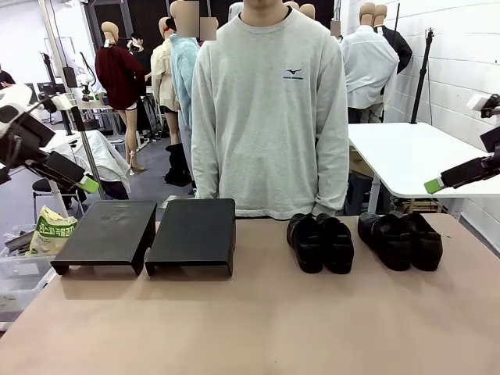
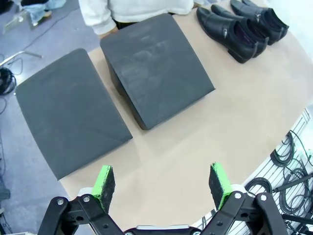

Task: Organize the shoes by placing them on the stand.
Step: Pick up one Shoe and place it in the middle of the table.

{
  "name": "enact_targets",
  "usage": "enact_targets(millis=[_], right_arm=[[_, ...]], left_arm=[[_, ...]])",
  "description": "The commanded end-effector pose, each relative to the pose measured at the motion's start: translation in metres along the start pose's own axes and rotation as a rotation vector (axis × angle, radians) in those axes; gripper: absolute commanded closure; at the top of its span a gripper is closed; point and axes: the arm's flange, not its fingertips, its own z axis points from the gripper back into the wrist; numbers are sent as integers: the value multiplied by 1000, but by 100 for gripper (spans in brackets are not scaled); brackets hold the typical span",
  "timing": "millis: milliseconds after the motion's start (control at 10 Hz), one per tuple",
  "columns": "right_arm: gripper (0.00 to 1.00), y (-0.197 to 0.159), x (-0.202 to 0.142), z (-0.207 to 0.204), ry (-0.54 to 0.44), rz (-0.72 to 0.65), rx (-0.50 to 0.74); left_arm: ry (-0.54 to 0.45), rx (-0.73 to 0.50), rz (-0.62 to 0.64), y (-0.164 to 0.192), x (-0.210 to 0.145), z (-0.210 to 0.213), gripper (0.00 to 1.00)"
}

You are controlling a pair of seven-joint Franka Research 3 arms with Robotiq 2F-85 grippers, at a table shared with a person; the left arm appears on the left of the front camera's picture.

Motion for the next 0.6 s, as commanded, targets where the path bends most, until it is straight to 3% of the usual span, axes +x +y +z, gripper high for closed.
enact_targets(millis=[0, 300, 500], right_arm=[[0, 1, -17, -15, 17, 7, 44], [0, 4, -15, -22, 82, 21, 38], [0, 7, -17, -26, 71, 5, 29]], left_arm=[[-19, -34, 0, 2, -6, 3, 0], [-25, -28, 9, 3, -14, -1, 0], [-6, -14, 16, 0, -9, 0, 0]])
